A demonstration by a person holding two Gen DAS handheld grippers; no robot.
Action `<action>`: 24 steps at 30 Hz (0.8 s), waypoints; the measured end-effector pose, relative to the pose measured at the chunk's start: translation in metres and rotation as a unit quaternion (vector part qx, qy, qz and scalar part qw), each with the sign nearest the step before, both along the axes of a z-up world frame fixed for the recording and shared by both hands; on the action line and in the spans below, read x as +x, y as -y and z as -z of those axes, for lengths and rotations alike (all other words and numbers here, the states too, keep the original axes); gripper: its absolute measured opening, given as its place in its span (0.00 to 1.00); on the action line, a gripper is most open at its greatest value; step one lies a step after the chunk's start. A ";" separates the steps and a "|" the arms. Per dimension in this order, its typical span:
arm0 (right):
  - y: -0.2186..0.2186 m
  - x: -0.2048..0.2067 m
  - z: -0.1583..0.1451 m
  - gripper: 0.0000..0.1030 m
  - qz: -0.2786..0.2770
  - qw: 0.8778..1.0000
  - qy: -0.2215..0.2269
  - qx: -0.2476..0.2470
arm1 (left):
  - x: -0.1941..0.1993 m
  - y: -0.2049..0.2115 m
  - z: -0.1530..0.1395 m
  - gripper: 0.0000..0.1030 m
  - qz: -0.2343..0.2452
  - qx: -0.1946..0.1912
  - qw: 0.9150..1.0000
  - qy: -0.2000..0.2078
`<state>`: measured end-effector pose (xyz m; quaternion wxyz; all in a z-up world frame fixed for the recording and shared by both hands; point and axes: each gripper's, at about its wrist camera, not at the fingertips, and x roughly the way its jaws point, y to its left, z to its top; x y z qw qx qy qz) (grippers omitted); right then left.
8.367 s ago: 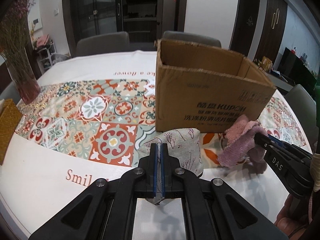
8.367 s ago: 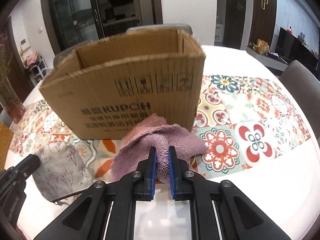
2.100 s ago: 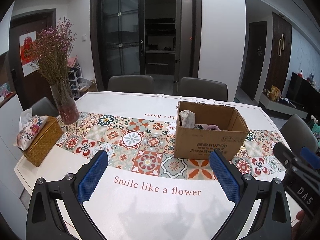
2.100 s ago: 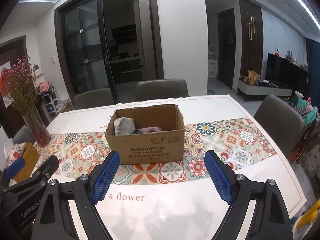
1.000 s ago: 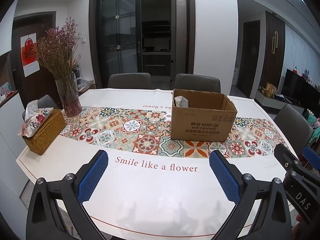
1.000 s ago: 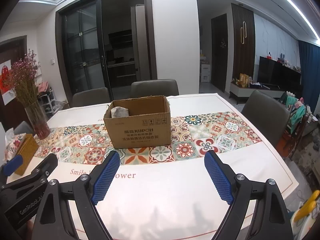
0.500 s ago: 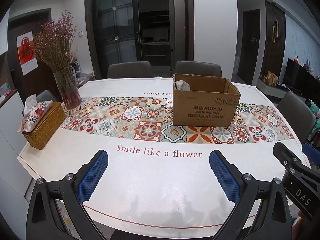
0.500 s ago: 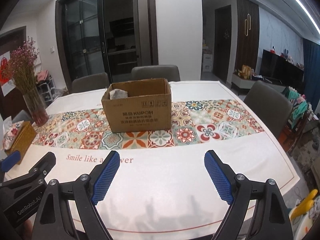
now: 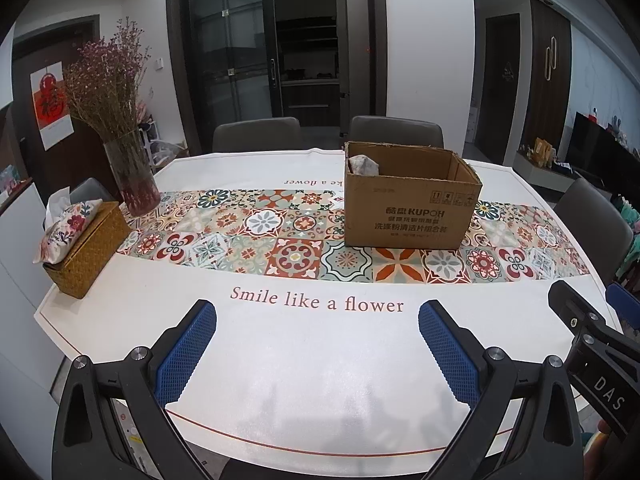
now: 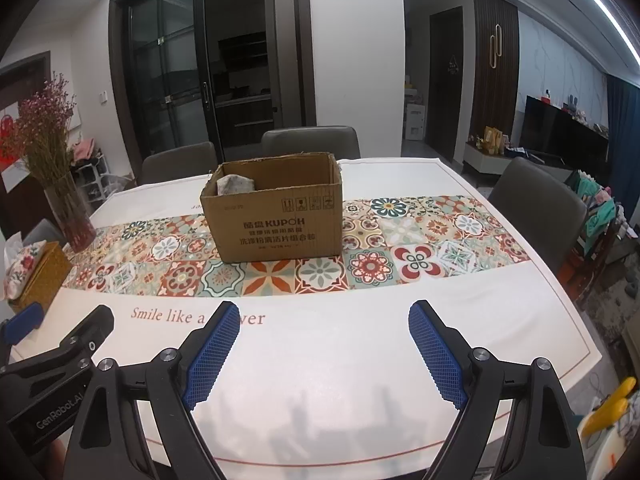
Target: Organize soft objects
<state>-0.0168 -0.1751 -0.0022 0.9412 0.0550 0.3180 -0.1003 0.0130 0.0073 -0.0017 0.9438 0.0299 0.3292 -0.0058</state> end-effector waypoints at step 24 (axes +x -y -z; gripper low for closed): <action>0.000 -0.001 -0.001 0.85 0.000 1.000 0.003 0.000 | 0.001 -0.002 -0.001 1.00 0.000 -0.003 1.000 -0.007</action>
